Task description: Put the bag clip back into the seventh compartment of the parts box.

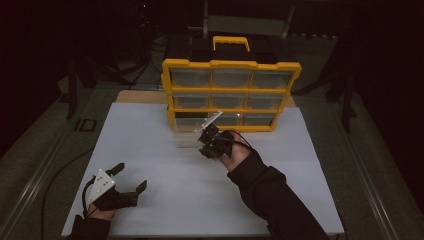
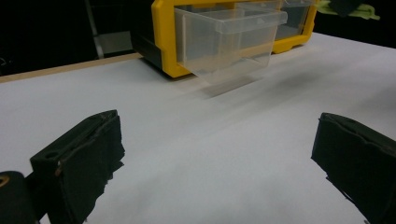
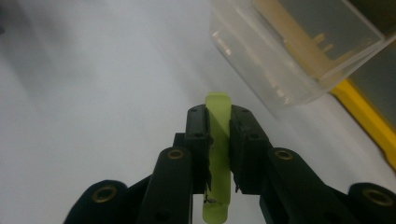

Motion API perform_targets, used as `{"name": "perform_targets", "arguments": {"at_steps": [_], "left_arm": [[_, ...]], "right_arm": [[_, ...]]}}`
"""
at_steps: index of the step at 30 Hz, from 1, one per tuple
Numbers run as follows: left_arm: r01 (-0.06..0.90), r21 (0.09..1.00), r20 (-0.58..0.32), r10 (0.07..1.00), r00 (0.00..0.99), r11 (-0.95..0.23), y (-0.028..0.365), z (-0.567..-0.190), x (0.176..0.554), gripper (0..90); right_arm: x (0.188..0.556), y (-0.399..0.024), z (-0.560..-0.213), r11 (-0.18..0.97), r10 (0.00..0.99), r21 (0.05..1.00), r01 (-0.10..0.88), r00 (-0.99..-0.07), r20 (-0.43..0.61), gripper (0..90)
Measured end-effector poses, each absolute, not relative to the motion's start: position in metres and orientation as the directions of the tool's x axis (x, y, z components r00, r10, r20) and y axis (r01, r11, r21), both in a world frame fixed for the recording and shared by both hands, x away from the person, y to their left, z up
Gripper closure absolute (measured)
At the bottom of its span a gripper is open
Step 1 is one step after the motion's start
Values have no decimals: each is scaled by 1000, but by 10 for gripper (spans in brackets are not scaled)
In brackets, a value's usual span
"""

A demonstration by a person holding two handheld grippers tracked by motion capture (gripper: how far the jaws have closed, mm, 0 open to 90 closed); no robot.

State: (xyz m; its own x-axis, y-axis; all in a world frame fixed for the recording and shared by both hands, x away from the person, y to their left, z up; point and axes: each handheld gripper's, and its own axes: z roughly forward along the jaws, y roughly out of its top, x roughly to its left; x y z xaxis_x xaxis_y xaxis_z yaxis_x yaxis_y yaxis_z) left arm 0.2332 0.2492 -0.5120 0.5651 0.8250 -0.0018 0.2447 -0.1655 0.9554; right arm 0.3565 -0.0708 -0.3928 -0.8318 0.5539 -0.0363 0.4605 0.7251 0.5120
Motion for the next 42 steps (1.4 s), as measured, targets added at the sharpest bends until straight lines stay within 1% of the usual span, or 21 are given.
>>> {"name": "perform_targets", "arguments": {"at_steps": [14,24,31,42], "left_arm": [[244,955,-2,821,571,-168,249,-513,233,14],[245,955,-2,820,572,-169,250,-512,233,14],[243,955,0,820,573,-170,250,-513,234,14],[242,955,0,818,575,-170,250,-512,233,14]], "right_arm": [[380,-65,-383,703,569,545,457,-821,-46,788],[400,-64,-368,694,582,562,450,-810,-72,788],[413,-63,-360,670,594,591,449,-802,-64,787],[433,-49,-352,700,573,581,414,-811,-112,787]]}}
